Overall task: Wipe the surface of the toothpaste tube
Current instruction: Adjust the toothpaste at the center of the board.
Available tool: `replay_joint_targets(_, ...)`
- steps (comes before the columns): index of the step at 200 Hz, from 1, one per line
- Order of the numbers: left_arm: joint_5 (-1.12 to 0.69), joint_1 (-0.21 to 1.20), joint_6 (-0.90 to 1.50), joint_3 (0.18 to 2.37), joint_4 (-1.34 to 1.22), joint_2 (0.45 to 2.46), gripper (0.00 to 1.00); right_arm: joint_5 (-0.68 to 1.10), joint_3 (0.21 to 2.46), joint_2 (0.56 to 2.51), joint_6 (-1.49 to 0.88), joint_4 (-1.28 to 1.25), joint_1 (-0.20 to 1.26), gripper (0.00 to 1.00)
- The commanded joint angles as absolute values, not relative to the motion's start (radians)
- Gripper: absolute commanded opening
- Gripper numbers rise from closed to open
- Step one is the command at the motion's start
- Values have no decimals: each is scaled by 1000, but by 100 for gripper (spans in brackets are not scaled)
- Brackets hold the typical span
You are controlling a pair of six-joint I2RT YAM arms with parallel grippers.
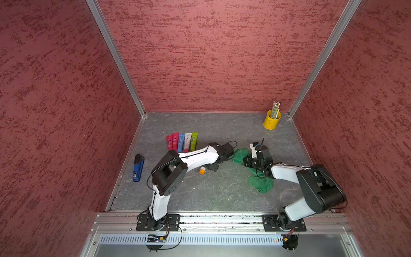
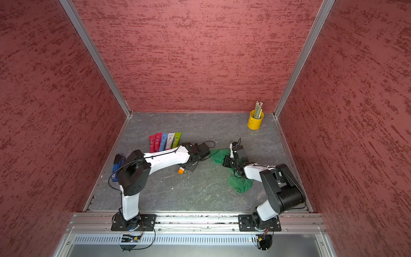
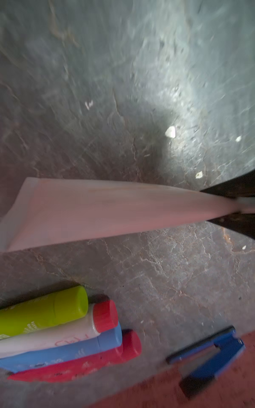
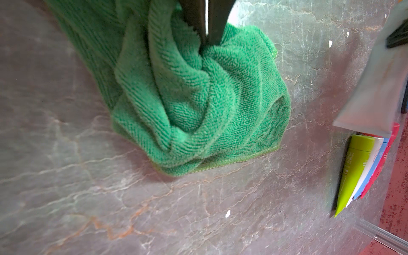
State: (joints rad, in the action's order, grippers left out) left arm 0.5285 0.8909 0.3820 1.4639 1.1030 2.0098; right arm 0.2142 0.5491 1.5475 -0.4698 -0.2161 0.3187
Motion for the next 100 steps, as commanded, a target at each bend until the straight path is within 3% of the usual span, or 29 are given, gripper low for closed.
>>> replay_joint_targets(1, 730, 934, 434, 1535, 1264, 2096, 11, 221, 549, 1543, -457, -215, 314, 0)
replay_joint_targets(57, 797, 1033, 465, 1605, 1283, 2236, 16, 222, 555, 1554, -460, -213, 314, 0)
replay_joint_targets(100, 808, 1083, 474, 1551, 1206, 2236, 35, 224, 558, 1559, -459, -211, 314, 0)
